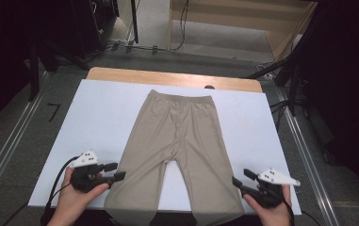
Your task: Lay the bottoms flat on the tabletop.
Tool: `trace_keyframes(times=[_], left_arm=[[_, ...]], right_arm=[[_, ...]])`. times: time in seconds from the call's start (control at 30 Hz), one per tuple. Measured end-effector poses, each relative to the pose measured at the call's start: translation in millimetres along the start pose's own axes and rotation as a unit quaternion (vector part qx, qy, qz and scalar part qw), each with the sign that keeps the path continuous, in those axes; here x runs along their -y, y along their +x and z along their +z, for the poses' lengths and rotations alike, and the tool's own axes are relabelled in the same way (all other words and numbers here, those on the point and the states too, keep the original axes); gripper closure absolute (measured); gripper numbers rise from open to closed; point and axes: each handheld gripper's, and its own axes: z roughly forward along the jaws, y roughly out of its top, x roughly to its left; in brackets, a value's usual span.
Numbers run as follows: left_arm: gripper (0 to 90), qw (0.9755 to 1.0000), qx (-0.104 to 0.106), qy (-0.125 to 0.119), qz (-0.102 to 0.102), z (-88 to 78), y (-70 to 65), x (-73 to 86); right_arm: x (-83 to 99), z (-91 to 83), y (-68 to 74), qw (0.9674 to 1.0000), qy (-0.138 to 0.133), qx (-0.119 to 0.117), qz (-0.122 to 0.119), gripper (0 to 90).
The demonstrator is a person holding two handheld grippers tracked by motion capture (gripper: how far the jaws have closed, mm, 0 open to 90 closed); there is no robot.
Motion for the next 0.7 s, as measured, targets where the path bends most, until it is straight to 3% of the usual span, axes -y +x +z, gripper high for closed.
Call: trace_keyframes(times=[0.23,0.4,0.5,0.53,0.6,0.7], left_arm=[[47.6,0.9994,-0.028,0.003,-0.022,46.2,45.1,-41.1],[52.6,0.9988,-0.046,0.008,-0.015,70.8,59.0,-62.1],[56.1,0.9986,-0.051,0.013,-0.009,81.7,61.9,-71.5],[59.9,0.9986,-0.051,0.017,-0.006,84.5,61.9,-71.8],[68.9,0.9969,-0.075,0.023,0.006,86.7,60.4,-72.6],[86.4,0.9952,-0.095,0.026,0.0,86.4,63.8,-73.2]], right_arm=[[-52.9,66.5,-39.5,0.9992,0.039,0.007,0.002,46.7],[-73.9,111.5,-58.9,0.9983,0.055,0.012,0.014,50.6],[-82.2,127.7,-63.2,0.998,0.059,0.016,0.017,51.9],[-84.6,133.5,-64.5,0.9978,0.06,0.014,0.024,51.9],[-87.2,139.5,-65.1,0.9982,0.053,0.009,0.026,54.0],[-87.8,142.7,-62.5,0.9986,0.051,0.012,0.007,69.5]])
